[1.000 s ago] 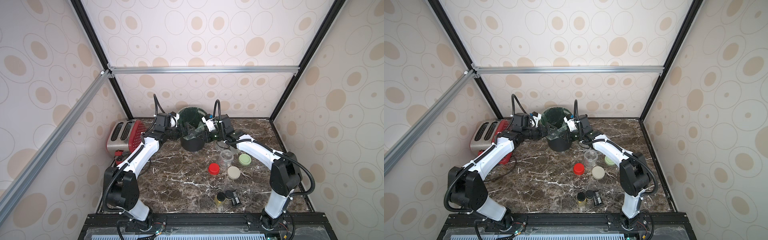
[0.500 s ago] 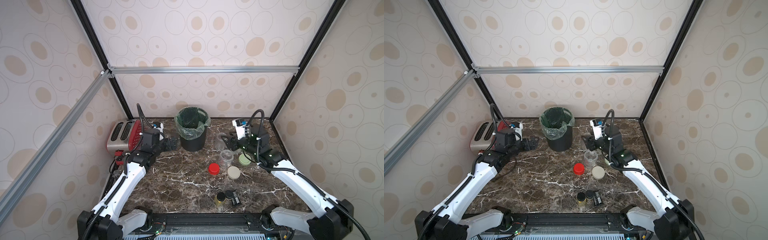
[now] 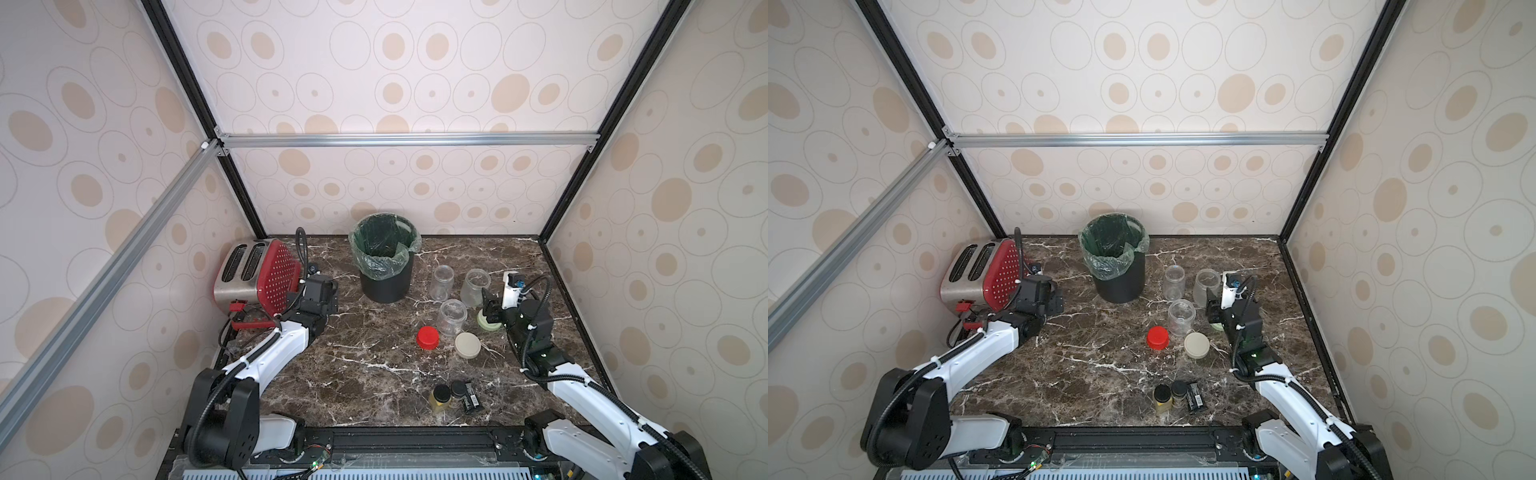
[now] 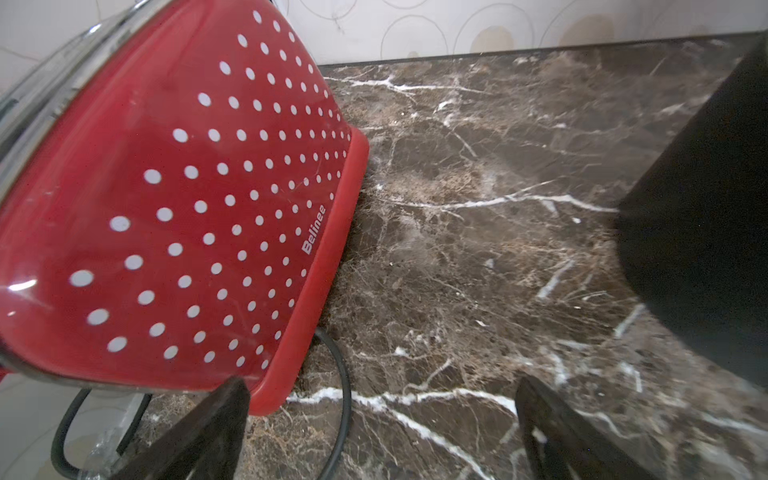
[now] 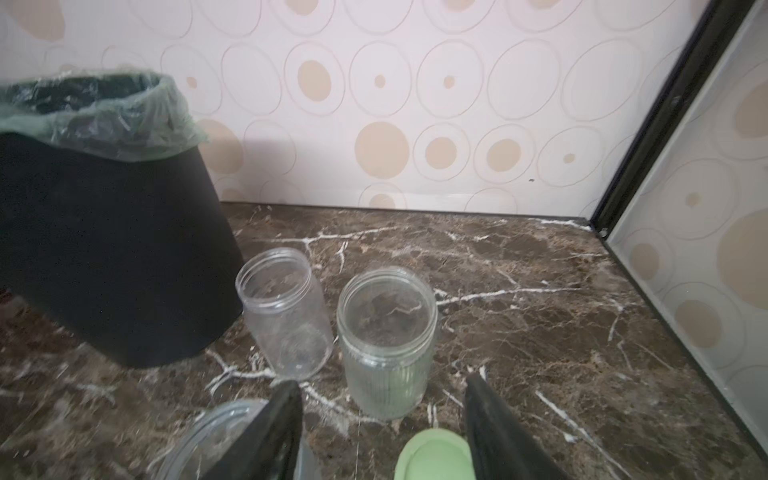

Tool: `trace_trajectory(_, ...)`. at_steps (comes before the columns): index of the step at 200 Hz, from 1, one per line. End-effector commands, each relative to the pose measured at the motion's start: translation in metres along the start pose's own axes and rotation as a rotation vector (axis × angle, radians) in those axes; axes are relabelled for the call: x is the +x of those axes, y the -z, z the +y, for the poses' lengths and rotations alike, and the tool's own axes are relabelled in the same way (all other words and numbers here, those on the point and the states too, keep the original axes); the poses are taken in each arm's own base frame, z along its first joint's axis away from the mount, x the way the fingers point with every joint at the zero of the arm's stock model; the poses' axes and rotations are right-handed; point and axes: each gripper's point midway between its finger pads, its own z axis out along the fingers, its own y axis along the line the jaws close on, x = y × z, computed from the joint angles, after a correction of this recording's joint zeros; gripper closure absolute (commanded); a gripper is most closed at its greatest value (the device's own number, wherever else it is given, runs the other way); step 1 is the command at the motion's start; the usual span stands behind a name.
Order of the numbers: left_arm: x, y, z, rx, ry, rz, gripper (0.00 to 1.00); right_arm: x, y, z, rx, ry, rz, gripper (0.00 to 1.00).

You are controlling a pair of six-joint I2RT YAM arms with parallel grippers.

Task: Empty expired oatmeal from jars
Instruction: Move the trash bin to the center of the board.

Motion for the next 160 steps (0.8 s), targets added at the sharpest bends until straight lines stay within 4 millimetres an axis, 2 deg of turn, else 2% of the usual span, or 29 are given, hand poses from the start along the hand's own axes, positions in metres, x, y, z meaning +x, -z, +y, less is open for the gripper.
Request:
trace_trajectory(1, -0.023, -0.012, 0.005, -0.052, -0.019, -0.095, 0.01, -0.022, 0.000, -0.027, 0.123, -0.015, -0.127, 0.36)
trace_trajectory(41, -0.039, -0.021, -0.009, 0.065, -0.049, -0.183, 0.01, -0.006, -0.008, -0.046, 0.191, -0.017, -0.112, 0.36)
trace_trajectory(74, -0.047, -0.030, -0.004, 0.108, -0.029, -0.264, 0.01, 0.004, -0.012, -0.049, 0.195, 0.017, -0.100, 0.35)
trace_trajectory(95, -0.047, -0.033, -0.004, 0.153, -0.019, -0.262, 0.01, 0.017, -0.016, -0.052, 0.208, 0.056, -0.063, 0.34)
trace_trajectory(127, -0.041, -0.031, -0.020, 0.262, -0.116, -0.236, 0.01, 0.039, -0.023, -0.055, 0.201, 0.060, -0.025, 0.34)
trace_trajectory(160, -0.041, -0.034, -0.025, 0.340, -0.129, -0.230, 0.01, 0.051, -0.032, -0.060, 0.208, 0.075, 0.001, 0.34)
